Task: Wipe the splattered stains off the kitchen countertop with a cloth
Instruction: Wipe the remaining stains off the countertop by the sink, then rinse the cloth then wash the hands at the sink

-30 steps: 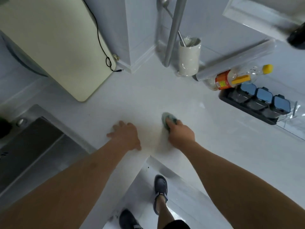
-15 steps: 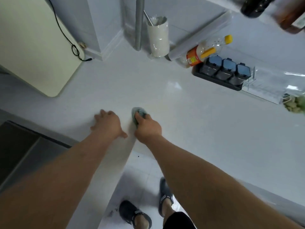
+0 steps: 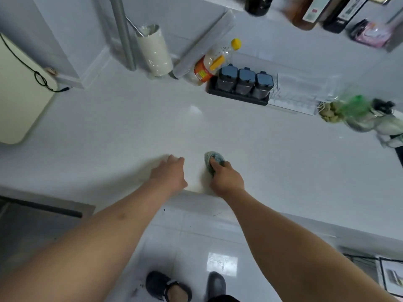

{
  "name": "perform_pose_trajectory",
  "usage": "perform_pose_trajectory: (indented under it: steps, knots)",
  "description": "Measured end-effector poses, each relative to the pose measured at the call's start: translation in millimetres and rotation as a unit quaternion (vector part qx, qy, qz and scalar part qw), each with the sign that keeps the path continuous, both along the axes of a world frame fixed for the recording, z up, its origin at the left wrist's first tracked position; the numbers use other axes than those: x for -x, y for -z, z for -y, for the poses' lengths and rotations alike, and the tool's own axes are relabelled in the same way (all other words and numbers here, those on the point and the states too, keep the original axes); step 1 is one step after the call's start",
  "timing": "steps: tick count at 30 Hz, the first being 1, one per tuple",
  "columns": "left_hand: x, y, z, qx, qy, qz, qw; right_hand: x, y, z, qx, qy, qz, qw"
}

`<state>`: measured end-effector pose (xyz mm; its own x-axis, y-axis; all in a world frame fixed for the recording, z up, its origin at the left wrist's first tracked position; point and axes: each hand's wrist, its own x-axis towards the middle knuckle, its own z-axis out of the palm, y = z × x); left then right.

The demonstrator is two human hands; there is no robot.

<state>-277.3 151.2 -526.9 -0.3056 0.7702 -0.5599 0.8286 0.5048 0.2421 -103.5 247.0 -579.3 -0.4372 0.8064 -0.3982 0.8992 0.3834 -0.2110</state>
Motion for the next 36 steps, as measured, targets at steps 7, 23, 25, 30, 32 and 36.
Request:
perform_pose_trajectory:
  steps: [7, 23, 25, 30, 32, 36]
  knots:
    - [-77.5, 11.8, -14.2, -0.015, 0.019, -0.008, 1.0, -129.1, -21.6, -42.1, -0.012, 0.104, -0.077, 0.992]
    - [-118.4, 16.1, -25.2, 0.056, -0.01, -0.07, 0.996, -174.9, 6.7, -26.4, -0.026, 0.059, -0.059, 0.996]
    - [-131.3, 17.5, 0.2, -0.008, -0.08, -0.043, 0.996, -139.7, -3.1, -9.2, 0.048, -0.015, -0.088, 0.995]
    - [-139.4, -1.0, 89.6, -0.077, -0.219, 0.026, 0.972, -98.2, -31.5, 22.5, 0.282, 0.029, -0.265, 0.922]
    - [-125.7, -21.1, 114.9, -0.071, -0.298, 0.048, 0.951, -83.1, -51.6, 38.3, 0.352, 0.077, -0.327, 0.874]
    - [-96.7, -77.0, 166.0, -0.163, -0.457, 0.117, 0.867, -33.0, -113.9, 87.6, 0.452, 0.053, -0.361, 0.814]
